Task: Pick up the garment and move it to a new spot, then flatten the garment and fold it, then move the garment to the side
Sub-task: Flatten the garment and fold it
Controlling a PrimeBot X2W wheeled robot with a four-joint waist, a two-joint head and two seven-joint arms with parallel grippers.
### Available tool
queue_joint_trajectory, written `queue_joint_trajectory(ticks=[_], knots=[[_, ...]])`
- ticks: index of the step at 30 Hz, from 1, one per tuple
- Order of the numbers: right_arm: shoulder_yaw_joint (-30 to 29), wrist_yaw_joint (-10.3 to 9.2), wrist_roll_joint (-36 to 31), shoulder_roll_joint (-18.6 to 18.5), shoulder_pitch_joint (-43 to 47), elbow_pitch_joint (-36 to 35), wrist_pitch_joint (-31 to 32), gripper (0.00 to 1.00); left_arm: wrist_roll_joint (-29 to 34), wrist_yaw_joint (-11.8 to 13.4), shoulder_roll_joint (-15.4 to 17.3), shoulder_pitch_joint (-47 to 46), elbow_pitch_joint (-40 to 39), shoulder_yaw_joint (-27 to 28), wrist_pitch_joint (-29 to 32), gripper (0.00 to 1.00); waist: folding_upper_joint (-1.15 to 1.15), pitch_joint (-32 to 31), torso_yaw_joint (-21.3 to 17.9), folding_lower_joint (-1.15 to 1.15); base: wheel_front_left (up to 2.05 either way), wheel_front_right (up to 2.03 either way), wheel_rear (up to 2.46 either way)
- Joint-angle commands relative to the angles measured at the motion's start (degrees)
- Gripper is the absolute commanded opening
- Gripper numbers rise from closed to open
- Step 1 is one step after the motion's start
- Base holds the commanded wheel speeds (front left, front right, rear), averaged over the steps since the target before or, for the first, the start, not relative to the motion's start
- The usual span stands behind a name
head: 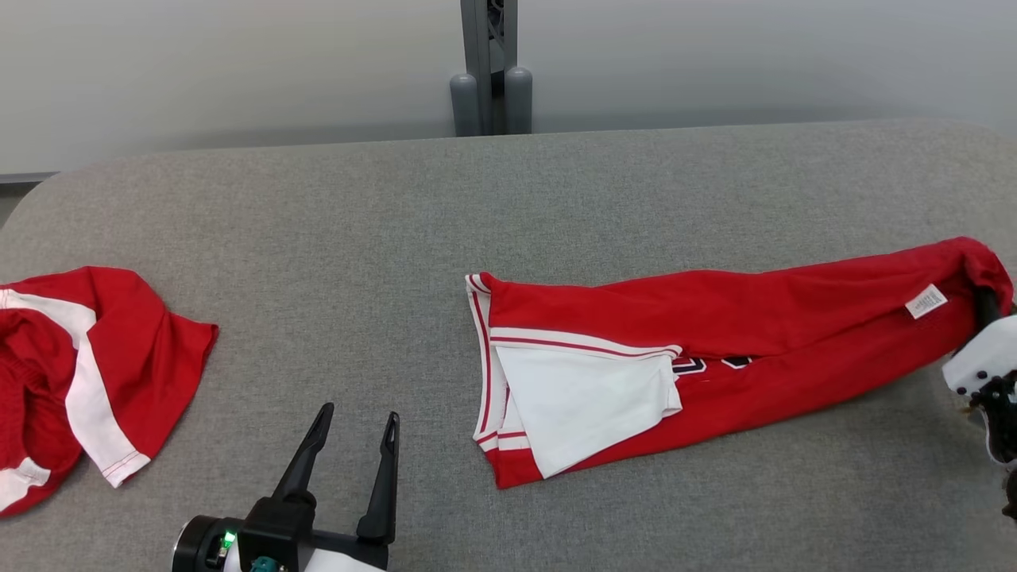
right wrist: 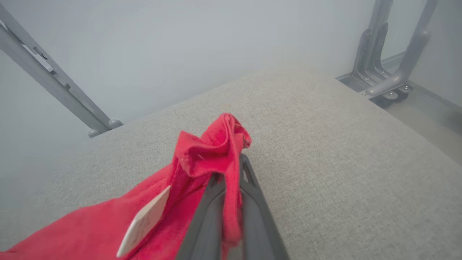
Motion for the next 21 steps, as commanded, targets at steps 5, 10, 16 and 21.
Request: queue_joint_trajectory(ticks=[5, 10, 16, 21], knots=[[5.33, -0.02, 2.33, 1.31, 3.47, -11.05, 2.52, 0.00, 0.60, -0.39, 0.24, 0.26, 0.62, -0.13, -0.18, 1.00, 0.00, -1.27, 0.22, 0.00, 0.00, 0.00, 0.00], [8.98, -0.01, 3.37, 2.33, 7.16, -21.01, 5.36, 0.00, 0.69, -0.22, 0.18, 0.76, 0.68, -0.21, -0.18, 1.00, 0.00, -1.73, 0.41, 0.00, 0.00, 0.00, 0.00], [12.27, -0.01, 3.10, 4.57, 12.32, -33.30, 10.32, 0.00, 0.72, -0.43, 0.08, 0.47, 0.80, -0.79, -0.18, 1.00, 0.00, -2.03, 1.54, 0.00, 0.00, 0.00, 0.00], [12.88, -0.01, 1.72, 8.70, 15.39, -38.73, 13.30, 0.00, 0.49, -0.68, -0.01, 0.03, 1.11, -1.15, -0.18, 1.00, 0.00, -2.03, 3.15, 0.00, 0.00, 0.00, 0.00]])
